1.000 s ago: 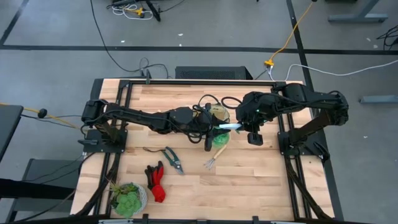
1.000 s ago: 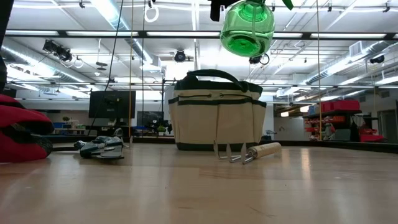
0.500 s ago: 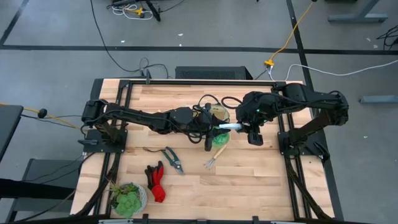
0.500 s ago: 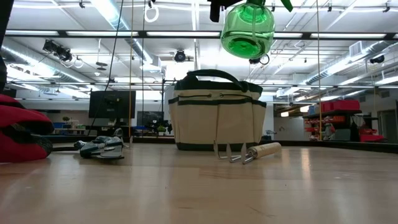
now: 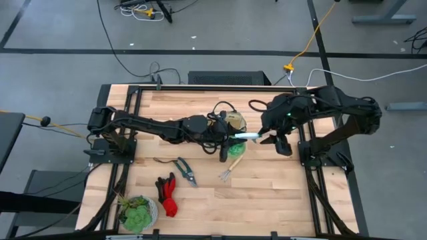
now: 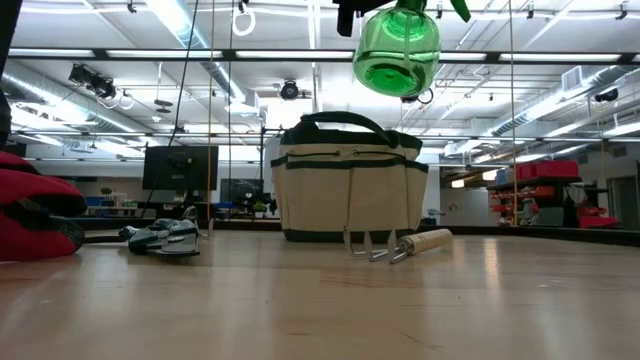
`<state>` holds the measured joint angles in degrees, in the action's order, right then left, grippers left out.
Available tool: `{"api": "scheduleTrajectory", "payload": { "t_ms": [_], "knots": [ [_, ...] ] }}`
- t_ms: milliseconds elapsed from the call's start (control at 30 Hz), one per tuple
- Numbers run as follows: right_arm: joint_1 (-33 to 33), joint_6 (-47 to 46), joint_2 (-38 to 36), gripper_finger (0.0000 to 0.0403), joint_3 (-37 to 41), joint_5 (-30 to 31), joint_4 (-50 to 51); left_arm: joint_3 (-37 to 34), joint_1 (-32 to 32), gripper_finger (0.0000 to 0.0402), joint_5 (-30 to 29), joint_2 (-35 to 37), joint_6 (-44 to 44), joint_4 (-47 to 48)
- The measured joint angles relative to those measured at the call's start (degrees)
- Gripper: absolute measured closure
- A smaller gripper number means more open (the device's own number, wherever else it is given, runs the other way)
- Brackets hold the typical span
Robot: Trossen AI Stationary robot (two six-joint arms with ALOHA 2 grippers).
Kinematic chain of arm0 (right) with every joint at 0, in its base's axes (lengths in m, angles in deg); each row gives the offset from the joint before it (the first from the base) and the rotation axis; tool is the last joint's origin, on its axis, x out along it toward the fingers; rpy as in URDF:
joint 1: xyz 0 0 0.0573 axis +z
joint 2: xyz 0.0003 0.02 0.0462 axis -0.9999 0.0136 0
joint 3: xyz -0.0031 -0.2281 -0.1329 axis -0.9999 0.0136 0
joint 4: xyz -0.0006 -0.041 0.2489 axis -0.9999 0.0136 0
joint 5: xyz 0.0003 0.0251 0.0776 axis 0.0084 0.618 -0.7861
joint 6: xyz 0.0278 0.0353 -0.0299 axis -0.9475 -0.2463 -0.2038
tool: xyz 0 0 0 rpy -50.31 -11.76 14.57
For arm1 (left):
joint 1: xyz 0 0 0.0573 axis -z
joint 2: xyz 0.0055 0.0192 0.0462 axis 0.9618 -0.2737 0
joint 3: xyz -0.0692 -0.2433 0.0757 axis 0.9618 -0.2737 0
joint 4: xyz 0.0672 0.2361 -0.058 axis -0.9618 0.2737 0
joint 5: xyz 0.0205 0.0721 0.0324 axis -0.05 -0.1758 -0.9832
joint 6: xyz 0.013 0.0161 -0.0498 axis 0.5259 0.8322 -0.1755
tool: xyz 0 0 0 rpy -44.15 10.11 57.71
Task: Pick & Place Garden tools in Gardening bag
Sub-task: Put the green spray bottle into the gardening bag
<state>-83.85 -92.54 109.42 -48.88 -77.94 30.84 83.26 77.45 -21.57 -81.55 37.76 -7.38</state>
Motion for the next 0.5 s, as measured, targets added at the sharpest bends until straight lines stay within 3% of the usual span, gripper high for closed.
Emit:
{"api": "scheduleTrajectory", "payload": {
  "t_ms": [500],
  "knots": [
    [0.0, -2.89, -2.12, 0.0257, 0.0, 0.21, -0.29, 0.0, -0.29, 0.03, -4.71, 4.77, 2.75, 8.38]
  ]
}}
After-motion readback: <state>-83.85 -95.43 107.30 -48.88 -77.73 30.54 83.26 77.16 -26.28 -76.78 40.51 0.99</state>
